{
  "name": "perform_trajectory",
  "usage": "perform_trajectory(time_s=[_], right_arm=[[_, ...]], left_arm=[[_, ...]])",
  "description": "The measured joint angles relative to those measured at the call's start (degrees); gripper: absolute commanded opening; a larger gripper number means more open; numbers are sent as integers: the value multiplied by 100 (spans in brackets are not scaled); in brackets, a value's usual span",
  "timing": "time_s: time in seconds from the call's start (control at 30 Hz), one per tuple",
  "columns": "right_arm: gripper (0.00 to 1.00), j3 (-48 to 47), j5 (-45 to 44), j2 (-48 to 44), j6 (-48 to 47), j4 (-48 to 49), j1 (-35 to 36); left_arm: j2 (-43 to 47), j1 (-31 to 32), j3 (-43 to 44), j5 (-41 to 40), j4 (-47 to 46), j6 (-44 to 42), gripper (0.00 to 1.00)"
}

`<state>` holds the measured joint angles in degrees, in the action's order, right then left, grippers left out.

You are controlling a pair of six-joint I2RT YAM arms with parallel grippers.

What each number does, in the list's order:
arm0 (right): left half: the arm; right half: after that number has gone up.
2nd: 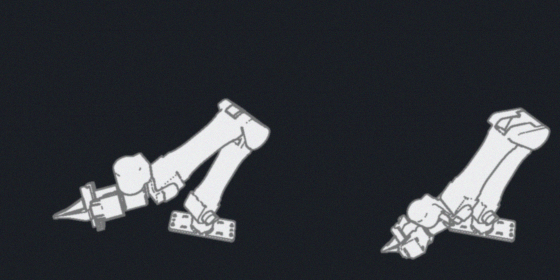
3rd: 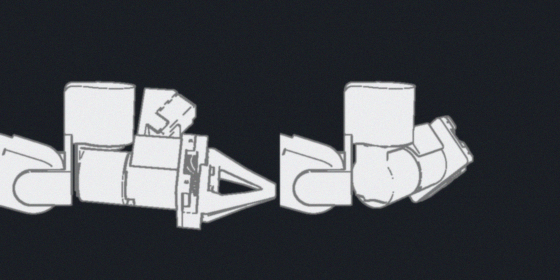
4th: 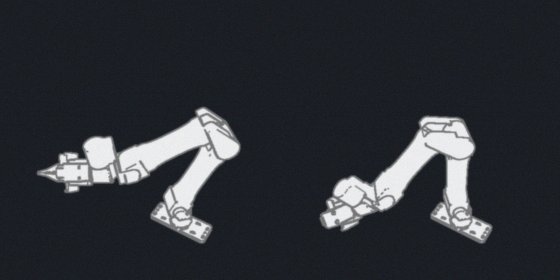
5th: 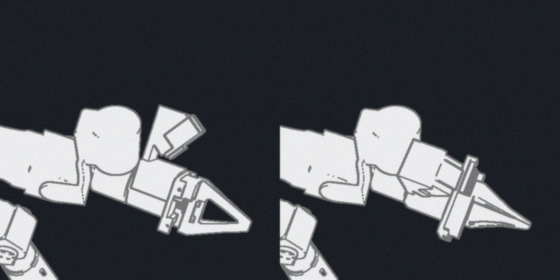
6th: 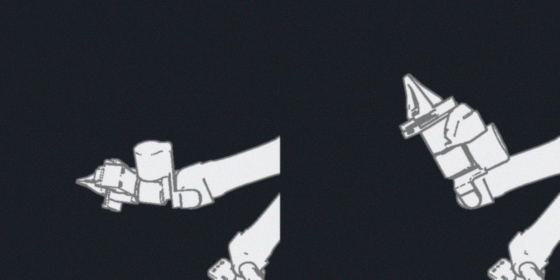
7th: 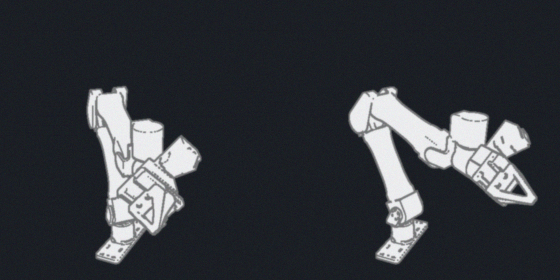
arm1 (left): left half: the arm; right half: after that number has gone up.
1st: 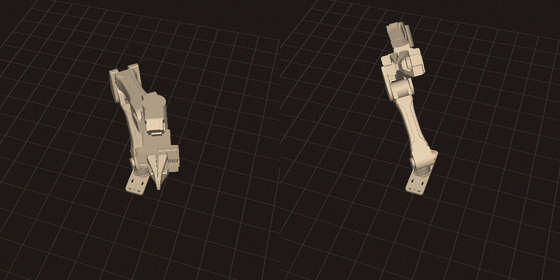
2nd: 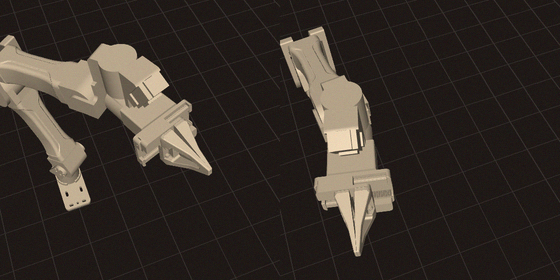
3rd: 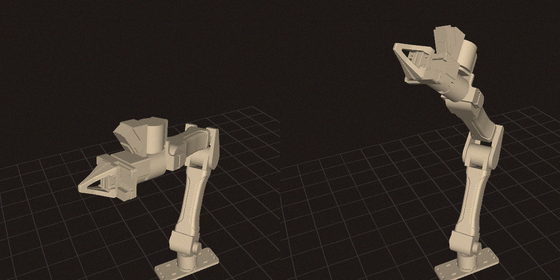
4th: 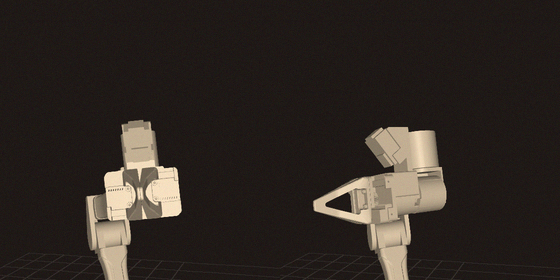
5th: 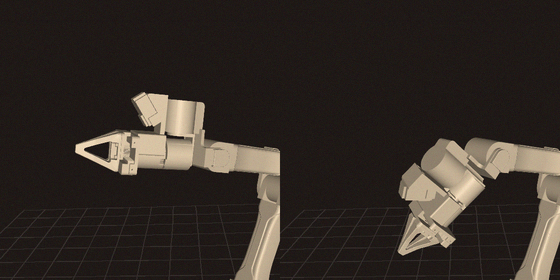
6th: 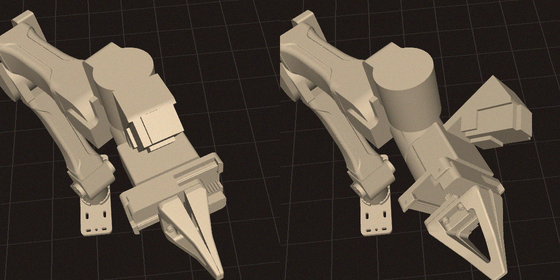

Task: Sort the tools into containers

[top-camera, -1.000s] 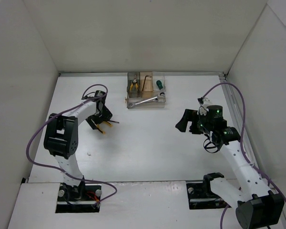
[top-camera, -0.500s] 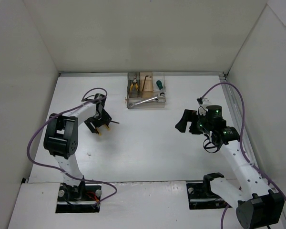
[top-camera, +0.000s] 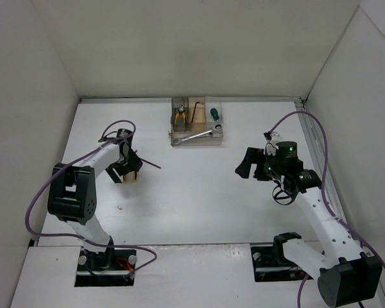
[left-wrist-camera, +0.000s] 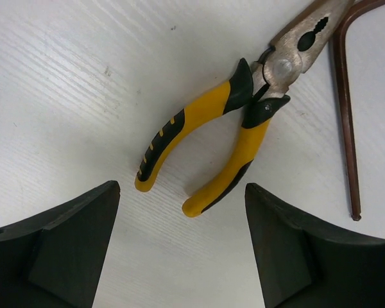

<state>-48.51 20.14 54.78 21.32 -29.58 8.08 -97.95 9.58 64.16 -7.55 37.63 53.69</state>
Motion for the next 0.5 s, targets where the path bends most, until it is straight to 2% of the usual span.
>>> perform_trajectory(time_s=[0.13,0.37,0.5], right_arm=[[83,0,0,7,0,-2,15],[83,0,-4,7,0,-4,13],[83,0,-44,4,0,-4,15]], left_arm=[[2,-33,162,2,-9,-393,75],[-428,-177,1405,28,-168,-1547,74],[-798,-317,1910,157,-170,-2065,70]])
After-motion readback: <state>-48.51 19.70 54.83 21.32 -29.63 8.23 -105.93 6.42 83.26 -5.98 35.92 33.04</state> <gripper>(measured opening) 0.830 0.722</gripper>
